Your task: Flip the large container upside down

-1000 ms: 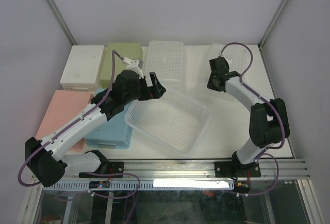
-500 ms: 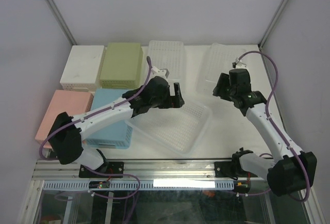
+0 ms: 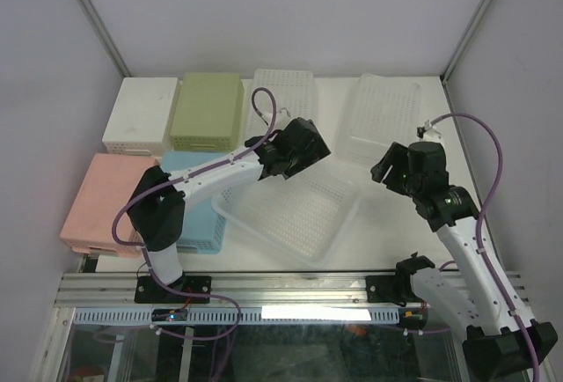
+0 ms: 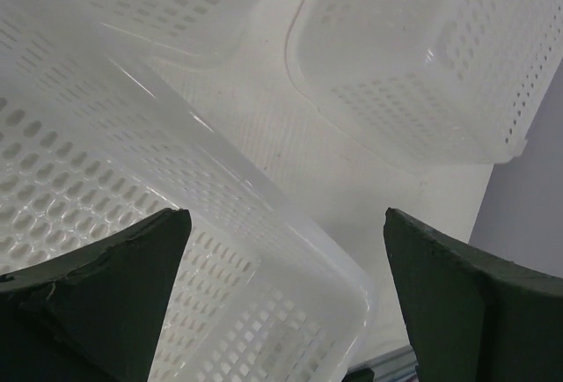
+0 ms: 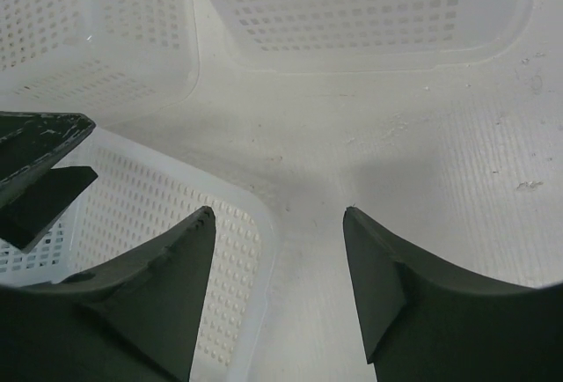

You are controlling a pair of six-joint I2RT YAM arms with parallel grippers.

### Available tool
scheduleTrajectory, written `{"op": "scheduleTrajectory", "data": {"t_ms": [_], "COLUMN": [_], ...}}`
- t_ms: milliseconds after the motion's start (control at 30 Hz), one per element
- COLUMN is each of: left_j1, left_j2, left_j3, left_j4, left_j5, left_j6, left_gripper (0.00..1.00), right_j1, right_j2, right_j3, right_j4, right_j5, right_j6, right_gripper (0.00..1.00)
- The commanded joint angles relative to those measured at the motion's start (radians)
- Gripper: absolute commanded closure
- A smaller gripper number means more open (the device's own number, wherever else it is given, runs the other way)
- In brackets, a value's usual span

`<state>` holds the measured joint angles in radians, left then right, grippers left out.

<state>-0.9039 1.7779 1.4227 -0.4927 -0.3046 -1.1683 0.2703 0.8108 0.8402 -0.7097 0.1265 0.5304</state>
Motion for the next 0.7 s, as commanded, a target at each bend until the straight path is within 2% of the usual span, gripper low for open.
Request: {"op": "scheduleTrajectory", "data": {"t_ms": [0, 167, 400, 667], "left_j1": [-0.005, -0.006, -0.086, -0.212], "left_j2": [0.037, 0.134, 0.253, 0.253], "left_j3": [0.068, 0.118, 0.216, 0.170], "left_j4": [-0.063, -0.062, -0.062, -0.080], "left_j5": [-0.092, -0.046, 0.054, 0.075], "left_j6": [-0.087, -0.078, -0.016, 0.057], "left_gripper": [0.01, 0.01, 0.01, 0.01], "right_j1": [0.003, 0.003, 0.002, 0.002], "right_j2": [-0.035, -0.082, -0.125, -0.156], "right_j3": [0.010, 0.028, 0.065, 0.106], "right_j4": [-0.038, -0.073, -0.157, -0.226], "right_j5": [0.023, 0.028, 0.082, 0.157], "right_j6": [0.042, 0.055, 0.050, 0.038], "right_gripper": [0.37, 0.36, 0.35, 0.34]}}
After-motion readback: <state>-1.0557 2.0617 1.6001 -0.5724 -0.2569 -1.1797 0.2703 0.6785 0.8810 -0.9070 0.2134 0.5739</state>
